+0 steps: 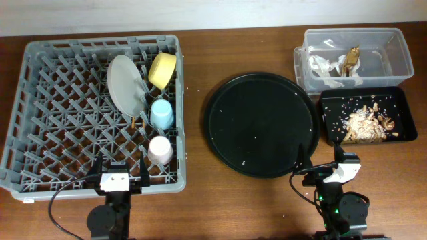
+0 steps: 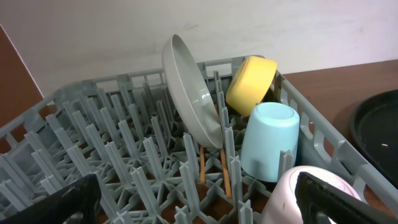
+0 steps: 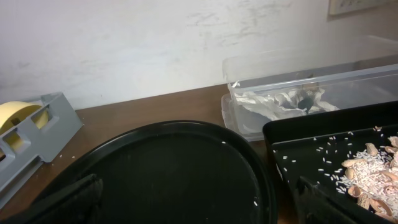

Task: Sort waste into correct bins and load items into the dishwasher rack

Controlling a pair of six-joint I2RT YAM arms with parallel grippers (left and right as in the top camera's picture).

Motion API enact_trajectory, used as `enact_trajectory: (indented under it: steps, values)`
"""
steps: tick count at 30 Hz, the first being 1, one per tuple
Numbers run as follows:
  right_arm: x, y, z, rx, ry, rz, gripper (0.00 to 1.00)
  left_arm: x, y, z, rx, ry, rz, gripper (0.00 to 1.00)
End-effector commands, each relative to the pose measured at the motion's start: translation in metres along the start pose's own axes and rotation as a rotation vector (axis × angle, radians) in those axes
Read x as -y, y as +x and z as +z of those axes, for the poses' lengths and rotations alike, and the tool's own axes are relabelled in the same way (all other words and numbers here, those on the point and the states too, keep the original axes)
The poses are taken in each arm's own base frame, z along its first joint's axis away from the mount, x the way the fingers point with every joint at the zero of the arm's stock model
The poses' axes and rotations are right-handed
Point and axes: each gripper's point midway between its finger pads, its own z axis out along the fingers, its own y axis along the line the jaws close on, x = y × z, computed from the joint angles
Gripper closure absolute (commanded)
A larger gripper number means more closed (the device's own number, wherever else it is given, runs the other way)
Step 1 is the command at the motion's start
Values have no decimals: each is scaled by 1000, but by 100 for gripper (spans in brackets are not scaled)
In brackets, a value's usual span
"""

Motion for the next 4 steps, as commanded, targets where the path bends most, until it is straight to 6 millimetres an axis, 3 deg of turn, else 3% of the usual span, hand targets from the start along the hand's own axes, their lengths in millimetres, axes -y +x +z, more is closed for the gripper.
enact_trajectory:
  steps: [1, 4]
  values:
    - [-1, 3, 0, -6, -4, -7, 1, -1, 2, 0, -4, -3, 12, 1]
    - [-1, 3, 0, -6, -4, -7, 2, -1, 2, 0, -4, -3, 12, 1]
